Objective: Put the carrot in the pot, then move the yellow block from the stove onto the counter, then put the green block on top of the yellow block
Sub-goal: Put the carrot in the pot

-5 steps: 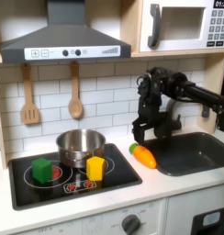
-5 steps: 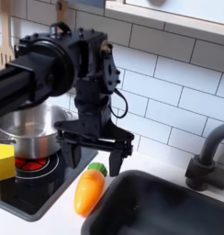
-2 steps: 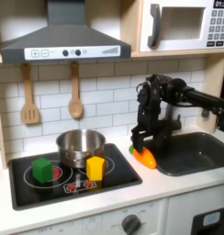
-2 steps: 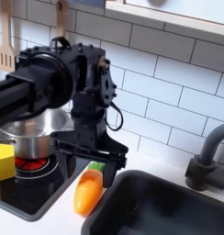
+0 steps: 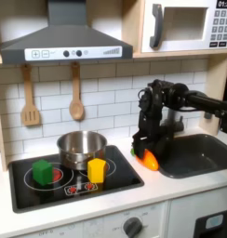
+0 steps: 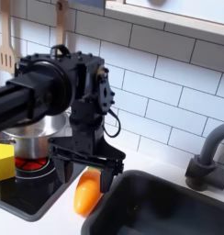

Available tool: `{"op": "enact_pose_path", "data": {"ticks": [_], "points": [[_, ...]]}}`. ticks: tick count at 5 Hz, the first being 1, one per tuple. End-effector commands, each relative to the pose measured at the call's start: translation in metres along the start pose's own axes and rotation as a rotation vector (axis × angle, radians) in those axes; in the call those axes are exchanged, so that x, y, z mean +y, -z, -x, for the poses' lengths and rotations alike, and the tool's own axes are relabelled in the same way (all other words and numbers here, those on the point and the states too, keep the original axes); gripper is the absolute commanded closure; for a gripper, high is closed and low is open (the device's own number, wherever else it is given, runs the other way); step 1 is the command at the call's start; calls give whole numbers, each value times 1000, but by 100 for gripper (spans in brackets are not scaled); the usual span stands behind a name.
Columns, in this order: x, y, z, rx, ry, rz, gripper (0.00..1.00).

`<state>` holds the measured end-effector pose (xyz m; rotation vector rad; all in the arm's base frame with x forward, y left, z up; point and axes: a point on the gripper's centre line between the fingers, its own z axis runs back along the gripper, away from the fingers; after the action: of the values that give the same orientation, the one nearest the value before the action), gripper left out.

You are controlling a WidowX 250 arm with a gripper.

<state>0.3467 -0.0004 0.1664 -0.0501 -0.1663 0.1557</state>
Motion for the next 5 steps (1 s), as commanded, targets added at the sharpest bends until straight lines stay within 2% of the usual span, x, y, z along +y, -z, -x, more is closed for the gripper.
{"op": "enact_pose_path", "data": {"ticks": [1,2,3,5], "points": [[2,8,1,6,-14,-7,0],[5,9,-1,1,-29,-13,0],[7,17,-2,14,-35,-22,0],[16,21,-5,14,-61,-28,0]]}}
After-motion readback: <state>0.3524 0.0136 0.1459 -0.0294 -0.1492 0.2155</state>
